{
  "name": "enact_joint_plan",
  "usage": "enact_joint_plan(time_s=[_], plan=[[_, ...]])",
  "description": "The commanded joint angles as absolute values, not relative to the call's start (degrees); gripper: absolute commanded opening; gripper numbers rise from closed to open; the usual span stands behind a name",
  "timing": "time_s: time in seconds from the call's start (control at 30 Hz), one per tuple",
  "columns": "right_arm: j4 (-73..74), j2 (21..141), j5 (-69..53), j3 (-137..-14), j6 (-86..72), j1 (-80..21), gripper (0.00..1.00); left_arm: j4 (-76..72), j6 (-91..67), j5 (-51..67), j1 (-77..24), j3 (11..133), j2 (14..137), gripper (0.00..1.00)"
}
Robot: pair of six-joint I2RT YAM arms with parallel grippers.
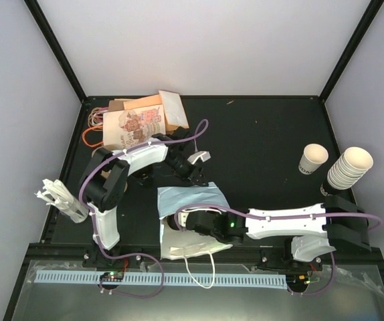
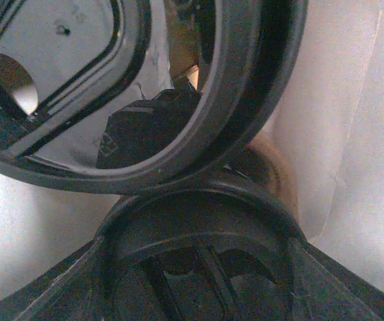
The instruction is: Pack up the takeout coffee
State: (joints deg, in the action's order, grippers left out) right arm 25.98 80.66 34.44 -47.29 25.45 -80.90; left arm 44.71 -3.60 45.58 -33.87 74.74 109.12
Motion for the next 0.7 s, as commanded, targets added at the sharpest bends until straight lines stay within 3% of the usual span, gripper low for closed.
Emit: enact_joint_plan(time_s=[0.0,0.67], plan=[[30.2,81.2,35.1,-45.0,24.2,-78.1,0.62,54.3,-3.0,52.5,-37.3,75.0,108.4,0.41],[35.8,80.2,26.4,-47.0,22.3,-78.1,0.63,55.3,-3.7,49.7,-37.3,76.9,105.1,0.44]])
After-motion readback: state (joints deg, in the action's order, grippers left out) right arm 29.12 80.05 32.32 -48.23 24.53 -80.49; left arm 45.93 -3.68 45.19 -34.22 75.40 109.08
